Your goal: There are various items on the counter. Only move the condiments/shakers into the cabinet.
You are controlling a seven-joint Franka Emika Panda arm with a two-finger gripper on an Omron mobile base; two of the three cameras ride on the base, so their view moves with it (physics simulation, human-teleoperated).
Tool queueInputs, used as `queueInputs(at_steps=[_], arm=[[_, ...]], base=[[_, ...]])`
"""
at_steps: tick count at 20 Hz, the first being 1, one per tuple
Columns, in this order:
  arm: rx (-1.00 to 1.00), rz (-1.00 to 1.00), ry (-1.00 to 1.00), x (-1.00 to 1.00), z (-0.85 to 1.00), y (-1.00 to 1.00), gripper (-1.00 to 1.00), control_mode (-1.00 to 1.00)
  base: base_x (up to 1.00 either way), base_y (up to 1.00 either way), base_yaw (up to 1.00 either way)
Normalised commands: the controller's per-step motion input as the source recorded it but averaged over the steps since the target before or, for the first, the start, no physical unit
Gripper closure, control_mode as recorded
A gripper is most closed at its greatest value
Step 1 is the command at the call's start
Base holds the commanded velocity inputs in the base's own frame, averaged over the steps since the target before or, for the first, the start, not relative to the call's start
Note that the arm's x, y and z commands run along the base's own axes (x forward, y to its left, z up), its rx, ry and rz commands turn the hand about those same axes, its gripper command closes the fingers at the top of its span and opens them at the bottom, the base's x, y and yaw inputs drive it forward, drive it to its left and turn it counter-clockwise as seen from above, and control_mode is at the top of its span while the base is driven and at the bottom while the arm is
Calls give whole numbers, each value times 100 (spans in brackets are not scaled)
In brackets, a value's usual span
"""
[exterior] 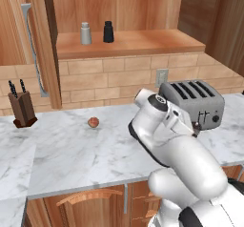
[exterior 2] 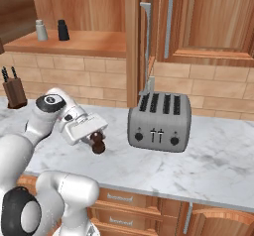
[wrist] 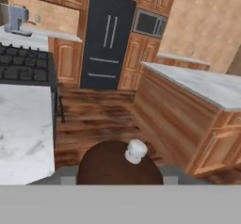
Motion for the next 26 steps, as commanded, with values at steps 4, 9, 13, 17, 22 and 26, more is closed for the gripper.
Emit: queueInputs(at_steps=[4,9,13,17,22,26], arm=[[0,34,0,-42,100,11,100,-100],[0,36,4,-20,100,4,100,-100],[2,34,7,-2,100,10,100,-100],[1,23,5,0,100,34,100,-100],[0,19,7,7,91,34,100,-100],[0,18,15,46,62,32,100,-100]], base=[[0,0,0],[0,0,0],[0,0,0],[0,0,0],[0,0,0],[0,0,0]])
